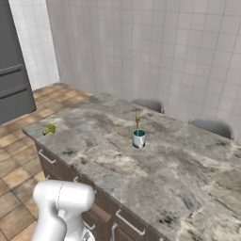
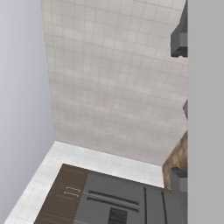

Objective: Open the cabinet directly in front. Then move the liquor and the mug to the dining counter with the candle on it.

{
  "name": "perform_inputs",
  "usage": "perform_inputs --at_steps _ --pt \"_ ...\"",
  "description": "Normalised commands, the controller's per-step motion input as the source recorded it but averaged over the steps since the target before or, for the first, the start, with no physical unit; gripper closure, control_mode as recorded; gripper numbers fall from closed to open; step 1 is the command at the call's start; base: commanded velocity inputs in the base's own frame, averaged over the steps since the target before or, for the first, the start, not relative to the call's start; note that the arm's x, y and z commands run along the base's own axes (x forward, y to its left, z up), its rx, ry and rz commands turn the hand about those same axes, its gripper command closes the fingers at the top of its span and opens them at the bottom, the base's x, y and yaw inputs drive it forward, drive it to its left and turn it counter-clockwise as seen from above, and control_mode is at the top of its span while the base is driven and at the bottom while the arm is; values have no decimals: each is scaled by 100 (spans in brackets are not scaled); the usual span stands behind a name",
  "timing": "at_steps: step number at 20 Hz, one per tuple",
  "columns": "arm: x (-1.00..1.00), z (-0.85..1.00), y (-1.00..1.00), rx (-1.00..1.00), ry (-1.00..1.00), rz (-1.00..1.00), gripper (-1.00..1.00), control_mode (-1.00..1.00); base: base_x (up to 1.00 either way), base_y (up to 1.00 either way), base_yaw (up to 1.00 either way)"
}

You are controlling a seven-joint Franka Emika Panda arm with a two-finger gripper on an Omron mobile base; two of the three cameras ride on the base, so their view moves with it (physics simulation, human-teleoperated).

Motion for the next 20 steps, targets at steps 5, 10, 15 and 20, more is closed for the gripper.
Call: perform_inputs --at_steps 5,10,15,20 --pt "0 0 0 0 0 0 -100 100 100 -96 -6" --pt "0 0 0 0 0 0 -100 100 75 -100 -25" --pt "0 0 0 0 0 0 -100 100 7 -49 -95" --pt "0 0 0 0 0 0 -100 100 38 -1 -91"
